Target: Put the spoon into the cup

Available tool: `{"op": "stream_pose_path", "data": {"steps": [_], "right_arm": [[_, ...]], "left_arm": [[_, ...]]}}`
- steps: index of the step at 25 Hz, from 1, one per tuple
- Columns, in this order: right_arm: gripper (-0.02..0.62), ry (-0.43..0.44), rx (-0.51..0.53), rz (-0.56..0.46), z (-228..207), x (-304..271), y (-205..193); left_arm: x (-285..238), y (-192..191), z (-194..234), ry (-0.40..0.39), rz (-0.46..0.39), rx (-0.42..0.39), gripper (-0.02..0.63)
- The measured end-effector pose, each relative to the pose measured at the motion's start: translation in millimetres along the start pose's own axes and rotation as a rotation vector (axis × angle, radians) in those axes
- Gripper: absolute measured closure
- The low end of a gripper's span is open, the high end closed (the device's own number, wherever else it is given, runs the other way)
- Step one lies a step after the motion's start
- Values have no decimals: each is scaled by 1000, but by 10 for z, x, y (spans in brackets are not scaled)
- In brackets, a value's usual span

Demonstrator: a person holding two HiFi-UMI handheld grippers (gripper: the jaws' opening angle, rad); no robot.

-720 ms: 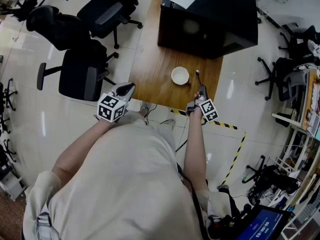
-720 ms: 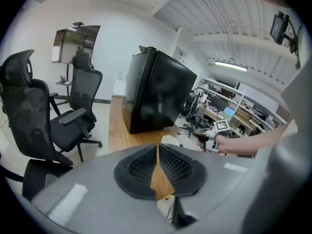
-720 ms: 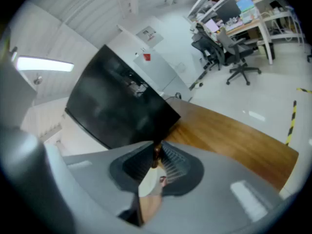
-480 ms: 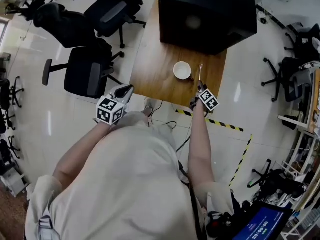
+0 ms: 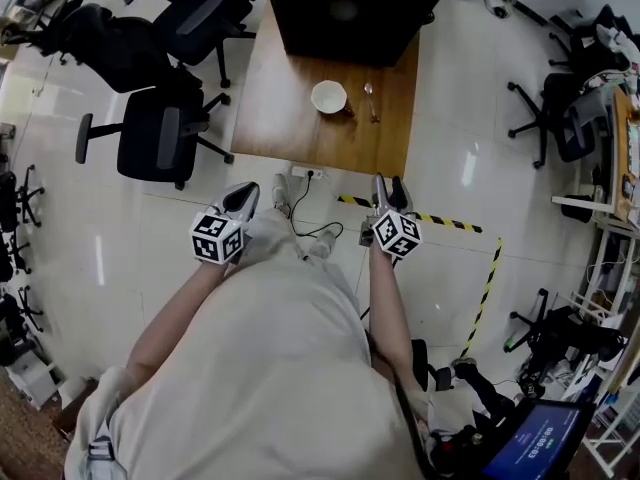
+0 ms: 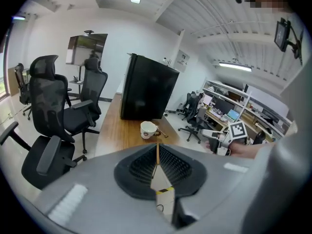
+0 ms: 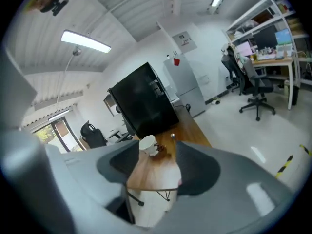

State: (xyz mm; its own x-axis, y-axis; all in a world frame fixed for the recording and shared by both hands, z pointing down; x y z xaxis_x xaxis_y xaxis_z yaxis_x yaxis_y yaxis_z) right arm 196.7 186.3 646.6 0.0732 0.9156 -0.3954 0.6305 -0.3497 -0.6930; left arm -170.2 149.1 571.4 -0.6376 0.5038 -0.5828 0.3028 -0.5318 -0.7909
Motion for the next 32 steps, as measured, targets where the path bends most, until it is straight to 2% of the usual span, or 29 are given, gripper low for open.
{"op": "stream_pose_path", "data": {"steps": [2, 7, 13, 19, 27, 32], "right_arm": [[356, 1, 1, 0, 21, 86, 18], [360, -15, 18, -24, 183, -71, 200], [367, -77, 41, -6, 317, -400, 111], [374, -150, 36, -14, 373, -581, 50], [380, -168, 45, 5, 386, -596, 61], [387, -160, 51, 32, 254, -657, 97]], "left_arm": [[-12, 55, -44, -13, -18, -5, 606], [-250, 320, 165, -85, -46, -30, 606], [-502, 566, 677, -159, -57, -92, 606], [-629, 575, 1122, -198, -38, -74, 606], [-784, 612, 1046, -260, -19, -85, 606], [-849, 636, 933, -245, -9, -87, 606]]}}
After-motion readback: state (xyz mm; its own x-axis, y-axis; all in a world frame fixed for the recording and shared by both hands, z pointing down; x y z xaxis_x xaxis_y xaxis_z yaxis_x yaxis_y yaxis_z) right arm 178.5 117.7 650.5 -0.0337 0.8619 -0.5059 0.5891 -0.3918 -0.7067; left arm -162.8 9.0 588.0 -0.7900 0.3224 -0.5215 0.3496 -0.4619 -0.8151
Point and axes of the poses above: the fingertips, and each gripper's own axes: x backward along the fingers, z to its left, y out of its top, the point moved 7 cm from there along x, backward along the fingers, and after that the axes turned 10 degrees about -x, right-handed, at the moved point
